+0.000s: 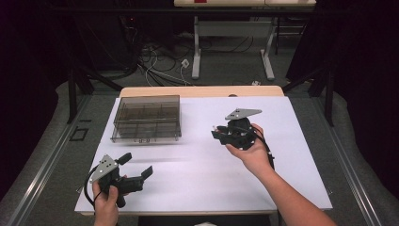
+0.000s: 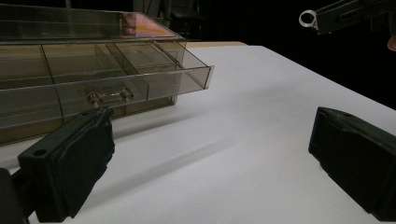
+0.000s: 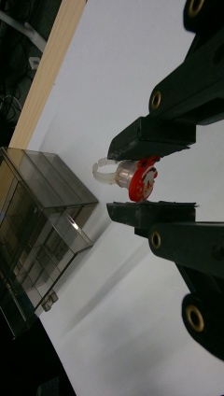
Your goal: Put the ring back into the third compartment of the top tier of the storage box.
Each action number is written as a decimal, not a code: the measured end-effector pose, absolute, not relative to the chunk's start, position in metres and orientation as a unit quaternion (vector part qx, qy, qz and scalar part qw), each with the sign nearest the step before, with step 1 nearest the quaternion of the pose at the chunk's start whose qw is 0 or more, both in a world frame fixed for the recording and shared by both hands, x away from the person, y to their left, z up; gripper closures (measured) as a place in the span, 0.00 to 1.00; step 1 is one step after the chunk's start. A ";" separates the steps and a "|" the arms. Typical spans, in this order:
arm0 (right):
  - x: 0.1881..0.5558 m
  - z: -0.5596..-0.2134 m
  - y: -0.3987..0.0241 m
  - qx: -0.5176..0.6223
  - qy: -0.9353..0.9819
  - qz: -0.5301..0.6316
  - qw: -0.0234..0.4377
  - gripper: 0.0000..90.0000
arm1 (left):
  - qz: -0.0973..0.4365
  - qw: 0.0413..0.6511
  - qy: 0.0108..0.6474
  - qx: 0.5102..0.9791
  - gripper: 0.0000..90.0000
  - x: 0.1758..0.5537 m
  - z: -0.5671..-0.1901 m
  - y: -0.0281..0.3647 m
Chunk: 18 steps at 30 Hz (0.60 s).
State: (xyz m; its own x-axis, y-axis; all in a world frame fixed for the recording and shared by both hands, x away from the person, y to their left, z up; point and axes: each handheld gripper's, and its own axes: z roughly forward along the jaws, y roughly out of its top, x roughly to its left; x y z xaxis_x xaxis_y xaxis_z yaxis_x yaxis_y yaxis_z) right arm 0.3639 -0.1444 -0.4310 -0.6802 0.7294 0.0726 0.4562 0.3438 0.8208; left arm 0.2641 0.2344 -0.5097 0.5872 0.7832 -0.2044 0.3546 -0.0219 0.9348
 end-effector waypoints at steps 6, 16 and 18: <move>0.369 -0.429 -0.131 0.360 0.809 0.440 0.152 0.76 | 0.188 0.565 0.413 0.689 0.01 0.264 -0.510 0.234; 0.376 -0.424 -0.113 0.352 0.812 0.441 0.148 0.76 | 0.189 0.565 0.411 0.690 0.01 0.264 -0.509 0.234; 0.378 -0.423 -0.109 0.349 0.813 0.441 0.151 0.76 | 0.189 0.565 0.411 0.690 0.01 0.264 -0.509 0.234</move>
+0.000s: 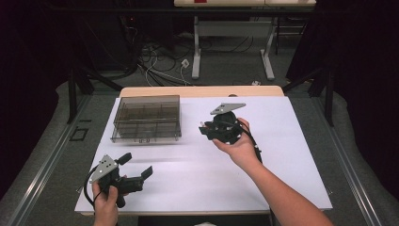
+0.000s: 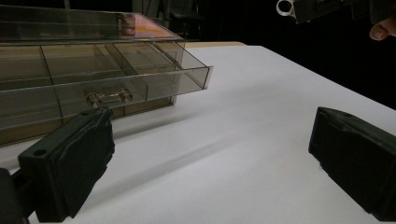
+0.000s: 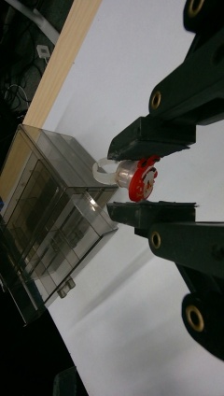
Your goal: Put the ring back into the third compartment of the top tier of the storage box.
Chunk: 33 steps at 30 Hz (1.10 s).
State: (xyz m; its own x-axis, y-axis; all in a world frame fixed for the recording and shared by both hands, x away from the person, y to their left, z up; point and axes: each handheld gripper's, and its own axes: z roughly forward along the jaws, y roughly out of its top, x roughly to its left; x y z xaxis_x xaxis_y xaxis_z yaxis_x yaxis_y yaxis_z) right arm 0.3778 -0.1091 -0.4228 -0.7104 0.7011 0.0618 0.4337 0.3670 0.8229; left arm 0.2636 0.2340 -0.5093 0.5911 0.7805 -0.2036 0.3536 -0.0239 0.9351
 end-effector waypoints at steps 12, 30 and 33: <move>0.387 -0.422 -0.090 0.347 0.815 0.441 0.146 0.76 | 0.188 0.567 0.411 0.689 0.01 0.264 -0.509 0.234; 0.399 -0.428 -0.071 0.353 0.815 0.436 0.148 0.76 | 0.187 0.568 0.410 0.689 0.01 0.264 -0.509 0.234; 0.401 -0.431 -0.067 0.359 0.812 0.438 0.145 0.76 | 0.187 0.568 0.410 0.689 0.01 0.264 -0.509 0.234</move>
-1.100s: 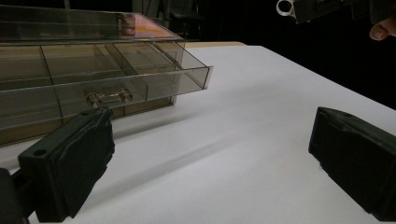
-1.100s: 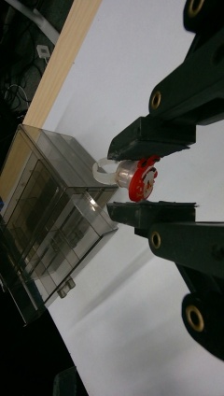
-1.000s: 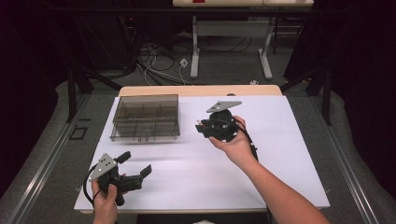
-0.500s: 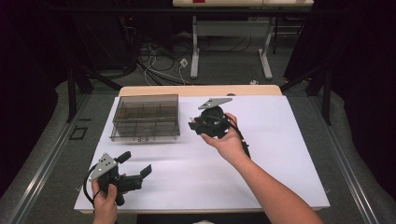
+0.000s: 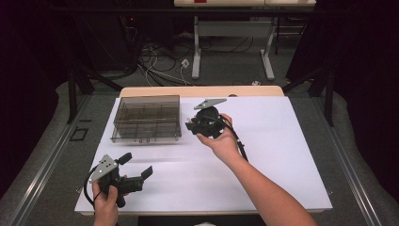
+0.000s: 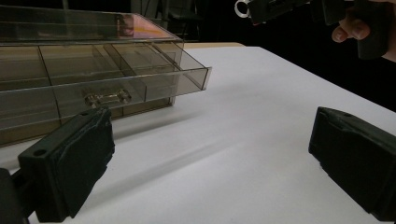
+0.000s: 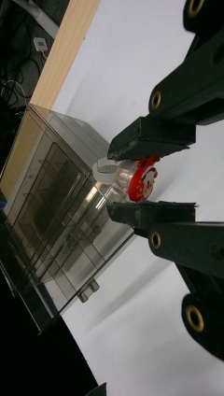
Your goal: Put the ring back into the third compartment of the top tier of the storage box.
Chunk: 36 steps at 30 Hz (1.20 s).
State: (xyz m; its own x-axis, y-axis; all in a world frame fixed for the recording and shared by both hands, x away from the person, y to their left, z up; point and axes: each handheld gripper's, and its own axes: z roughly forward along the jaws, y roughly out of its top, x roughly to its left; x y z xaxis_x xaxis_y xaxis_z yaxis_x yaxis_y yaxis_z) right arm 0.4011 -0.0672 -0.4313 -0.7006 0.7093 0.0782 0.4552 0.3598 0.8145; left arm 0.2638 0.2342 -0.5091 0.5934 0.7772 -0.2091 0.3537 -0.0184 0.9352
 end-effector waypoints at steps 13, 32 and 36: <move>0.405 -0.442 -0.043 0.351 0.816 0.437 0.138 0.76 | 0.186 0.569 0.410 0.689 0.01 0.264 -0.509 0.234; 0.413 -0.463 -0.016 0.345 0.816 0.443 0.135 0.76 | 0.183 0.569 0.407 0.691 0.01 0.265 -0.509 0.234; 0.414 -0.465 -0.013 0.339 0.817 0.447 0.135 0.76 | 0.183 0.570 0.407 0.690 0.01 0.264 -0.509 0.234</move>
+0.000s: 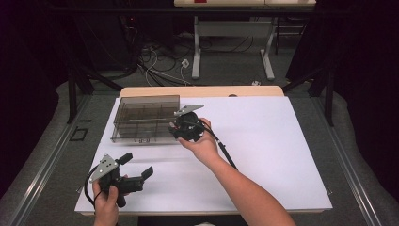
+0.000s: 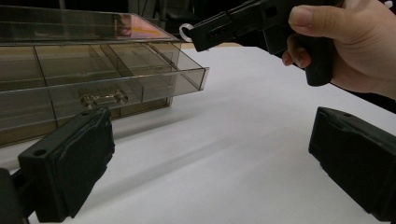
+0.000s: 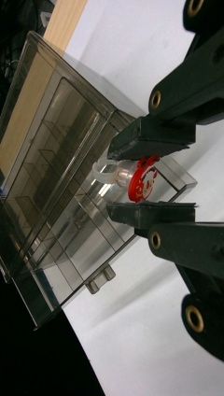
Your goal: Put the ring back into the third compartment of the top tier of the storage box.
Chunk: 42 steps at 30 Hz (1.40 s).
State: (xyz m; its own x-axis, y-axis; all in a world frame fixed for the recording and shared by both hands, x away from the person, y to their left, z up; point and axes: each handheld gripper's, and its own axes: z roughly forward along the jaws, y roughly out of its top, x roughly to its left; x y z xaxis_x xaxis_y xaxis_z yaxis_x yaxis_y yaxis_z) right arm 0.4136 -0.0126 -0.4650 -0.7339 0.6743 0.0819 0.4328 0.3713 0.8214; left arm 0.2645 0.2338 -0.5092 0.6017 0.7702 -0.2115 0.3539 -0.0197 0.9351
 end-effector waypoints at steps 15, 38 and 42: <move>0.414 -0.473 -0.003 0.333 0.811 0.460 0.146 0.75 | 0.183 0.569 0.406 0.691 0.01 0.265 -0.509 0.234; 0.417 -0.474 -0.002 0.332 0.806 0.468 0.148 0.59 | 0.181 0.572 0.408 0.688 0.01 0.268 -0.510 0.235; 0.416 -0.472 -0.004 0.329 0.809 0.464 0.146 0.53 | 0.181 0.572 0.409 0.688 0.01 0.268 -0.510 0.235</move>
